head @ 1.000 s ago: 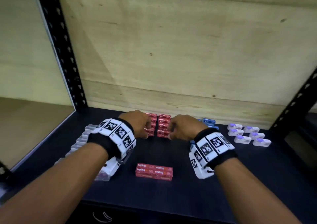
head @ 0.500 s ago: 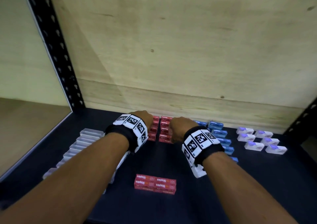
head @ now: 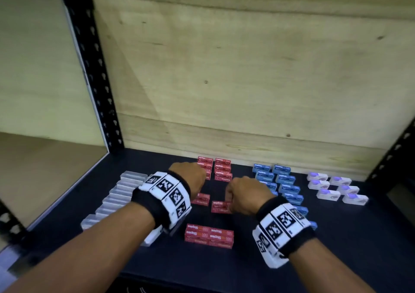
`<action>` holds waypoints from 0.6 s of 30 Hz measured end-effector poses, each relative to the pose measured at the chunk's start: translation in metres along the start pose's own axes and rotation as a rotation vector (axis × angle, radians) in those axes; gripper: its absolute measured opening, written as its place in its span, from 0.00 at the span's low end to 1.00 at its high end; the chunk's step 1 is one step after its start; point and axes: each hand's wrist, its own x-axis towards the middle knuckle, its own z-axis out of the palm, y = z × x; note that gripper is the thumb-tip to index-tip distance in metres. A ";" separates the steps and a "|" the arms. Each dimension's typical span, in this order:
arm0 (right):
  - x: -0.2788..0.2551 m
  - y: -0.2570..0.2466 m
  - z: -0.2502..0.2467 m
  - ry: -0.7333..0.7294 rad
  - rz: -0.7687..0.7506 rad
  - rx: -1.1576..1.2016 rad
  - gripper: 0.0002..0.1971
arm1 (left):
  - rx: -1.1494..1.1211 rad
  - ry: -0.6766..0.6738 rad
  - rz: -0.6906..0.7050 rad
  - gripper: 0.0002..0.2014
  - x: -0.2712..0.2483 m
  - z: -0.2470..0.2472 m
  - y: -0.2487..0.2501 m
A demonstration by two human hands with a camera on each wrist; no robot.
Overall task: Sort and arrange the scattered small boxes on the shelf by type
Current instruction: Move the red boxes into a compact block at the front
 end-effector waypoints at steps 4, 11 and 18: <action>-0.022 0.000 0.008 -0.017 -0.001 -0.042 0.07 | -0.035 -0.056 0.006 0.10 -0.019 0.016 0.000; -0.043 -0.002 0.015 -0.050 0.005 -0.072 0.08 | -0.097 -0.128 0.017 0.08 -0.038 0.029 -0.008; -0.055 -0.001 0.013 -0.085 0.002 -0.070 0.11 | -0.130 -0.138 0.031 0.09 -0.047 0.035 -0.008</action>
